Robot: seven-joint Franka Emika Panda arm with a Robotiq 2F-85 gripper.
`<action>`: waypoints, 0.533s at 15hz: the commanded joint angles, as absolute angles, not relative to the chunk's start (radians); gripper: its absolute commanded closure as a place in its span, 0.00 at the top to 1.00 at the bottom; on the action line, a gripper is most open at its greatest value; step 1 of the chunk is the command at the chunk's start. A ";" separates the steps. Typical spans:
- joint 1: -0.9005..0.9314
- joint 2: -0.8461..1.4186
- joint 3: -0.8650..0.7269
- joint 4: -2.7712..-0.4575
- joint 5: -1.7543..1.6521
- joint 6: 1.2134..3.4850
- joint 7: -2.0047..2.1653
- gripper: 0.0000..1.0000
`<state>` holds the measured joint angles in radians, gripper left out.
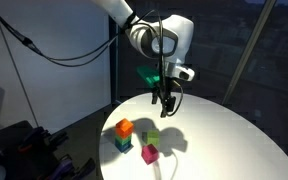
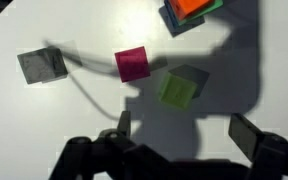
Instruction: Put the light green block on the orange block
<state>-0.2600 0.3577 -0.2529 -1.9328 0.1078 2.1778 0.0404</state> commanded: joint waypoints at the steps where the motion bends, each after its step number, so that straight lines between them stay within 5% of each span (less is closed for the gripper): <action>1: -0.270 0.366 -0.241 -1.928 0.111 2.194 0.044 1.00; 8: -0.277 0.403 -0.235 -1.934 0.123 2.284 0.043 1.00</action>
